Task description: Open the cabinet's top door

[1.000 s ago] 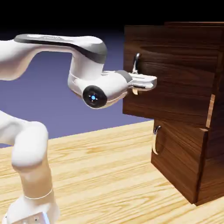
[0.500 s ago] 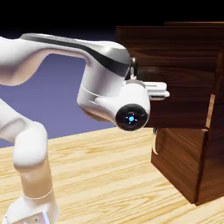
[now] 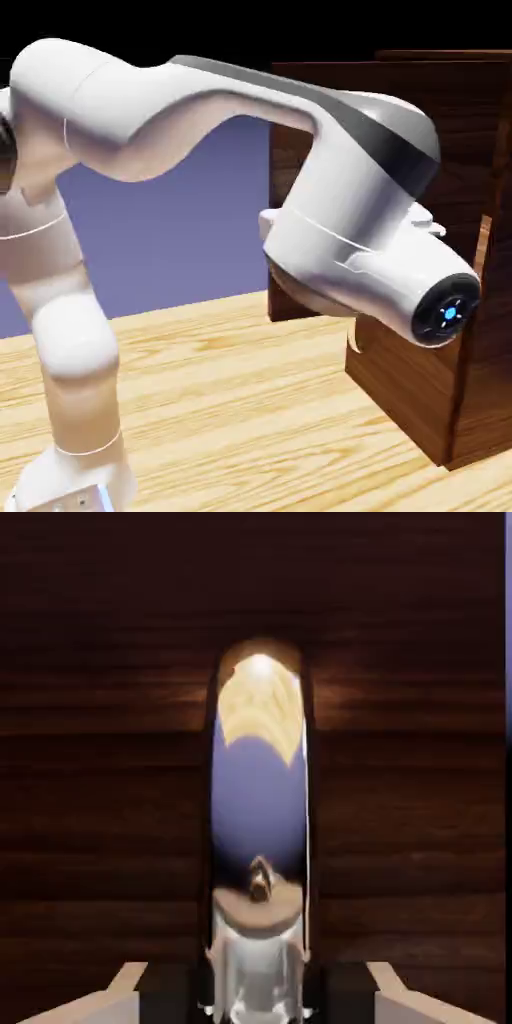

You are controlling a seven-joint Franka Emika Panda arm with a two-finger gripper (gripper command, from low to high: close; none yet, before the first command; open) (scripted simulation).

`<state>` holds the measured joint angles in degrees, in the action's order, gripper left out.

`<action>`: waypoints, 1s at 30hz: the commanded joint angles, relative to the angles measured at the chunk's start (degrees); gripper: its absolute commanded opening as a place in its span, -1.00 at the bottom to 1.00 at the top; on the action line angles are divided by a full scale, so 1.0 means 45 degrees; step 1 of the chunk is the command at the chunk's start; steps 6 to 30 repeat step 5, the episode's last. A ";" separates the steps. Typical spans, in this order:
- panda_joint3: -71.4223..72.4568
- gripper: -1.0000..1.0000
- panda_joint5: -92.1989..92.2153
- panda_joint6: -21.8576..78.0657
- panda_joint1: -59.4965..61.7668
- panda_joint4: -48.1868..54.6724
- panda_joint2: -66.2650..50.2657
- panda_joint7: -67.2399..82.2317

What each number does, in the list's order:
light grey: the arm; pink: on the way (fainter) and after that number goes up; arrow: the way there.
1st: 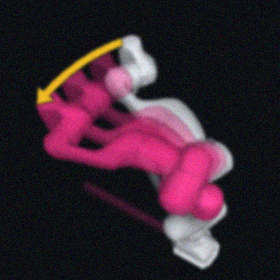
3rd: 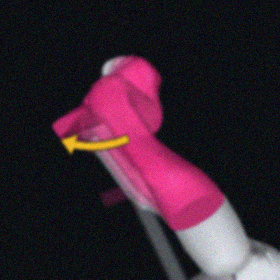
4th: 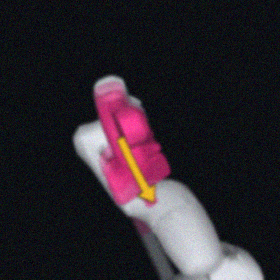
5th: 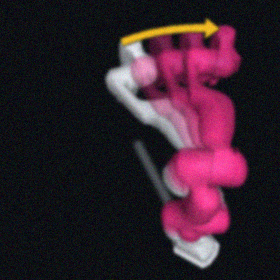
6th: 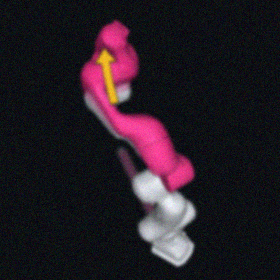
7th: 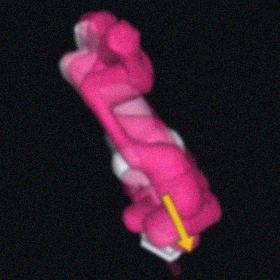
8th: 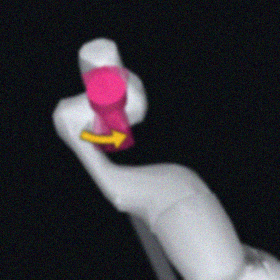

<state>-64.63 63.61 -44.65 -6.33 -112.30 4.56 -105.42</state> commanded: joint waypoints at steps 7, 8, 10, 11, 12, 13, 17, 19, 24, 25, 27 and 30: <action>-0.0143 -1.00 0.0574 0.2342 0.0982 0.1408 -0.2306 0.1027; -0.0143 -1.00 0.0574 0.2342 0.0982 0.1408 -0.2306 0.1027; -0.0143 -1.00 0.0574 0.2342 0.0982 0.1408 -0.2306 0.1027; -0.0143 -1.00 0.0574 0.2342 0.0982 0.1408 -0.2306 0.1027; -0.0143 -1.00 0.0574 0.2342 0.0982 0.1408 -0.2306 0.1027; -0.0143 -1.00 0.0574 0.2342 0.0982 0.1408 -0.2306 0.1027; -0.0143 -1.00 0.0574 0.2342 0.0982 0.1408 -0.2306 0.1027; -0.0143 -1.00 0.0574 0.2342 0.0982 0.1408 -0.2306 0.1027; -0.0143 -1.00 0.0574 0.2342 0.0982 0.1408 -0.2306 0.1027; -0.0143 -1.00 0.0574 0.2342 0.0982 0.1408 -0.2306 0.1027; -0.0143 -1.00 0.0574 0.2342 0.0982 0.1408 -0.2306 0.1027; -0.0143 -1.00 0.0574 0.2342 0.0982 0.1408 -0.2306 0.1027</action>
